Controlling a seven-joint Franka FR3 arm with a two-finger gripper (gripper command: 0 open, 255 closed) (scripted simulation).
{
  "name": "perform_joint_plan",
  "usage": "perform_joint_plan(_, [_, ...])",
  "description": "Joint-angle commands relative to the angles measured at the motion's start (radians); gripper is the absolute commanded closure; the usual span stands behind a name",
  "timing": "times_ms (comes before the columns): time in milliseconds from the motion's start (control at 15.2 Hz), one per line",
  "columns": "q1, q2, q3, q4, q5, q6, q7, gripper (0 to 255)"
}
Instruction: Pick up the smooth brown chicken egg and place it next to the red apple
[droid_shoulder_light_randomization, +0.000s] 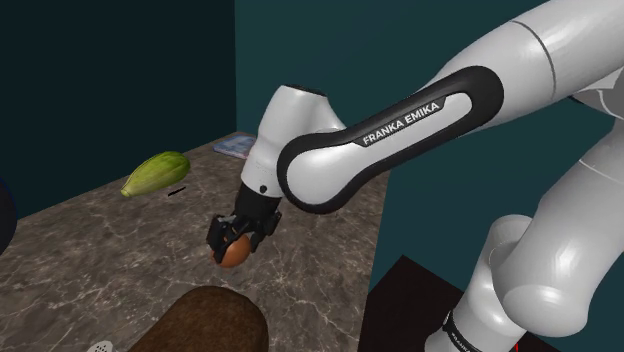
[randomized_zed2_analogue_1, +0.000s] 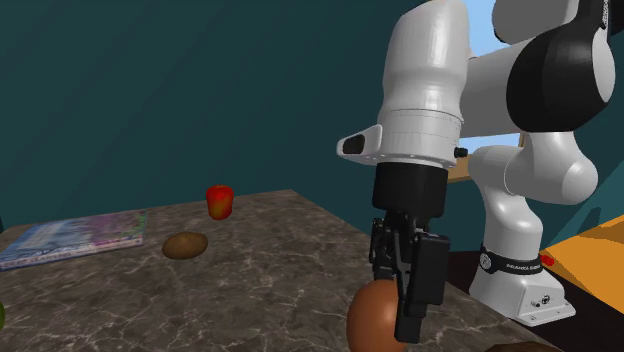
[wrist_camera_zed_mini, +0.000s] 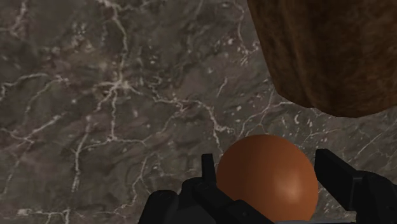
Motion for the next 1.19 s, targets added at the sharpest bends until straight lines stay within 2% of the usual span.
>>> perform_joint_plan(0, [-0.001, -0.016, -0.003, 0.015, -0.002, -0.031, 0.004, 255])
perform_joint_plan(1122, [-0.011, -0.113, -0.029, 0.162, -0.019, -0.272, 0.033, 255])
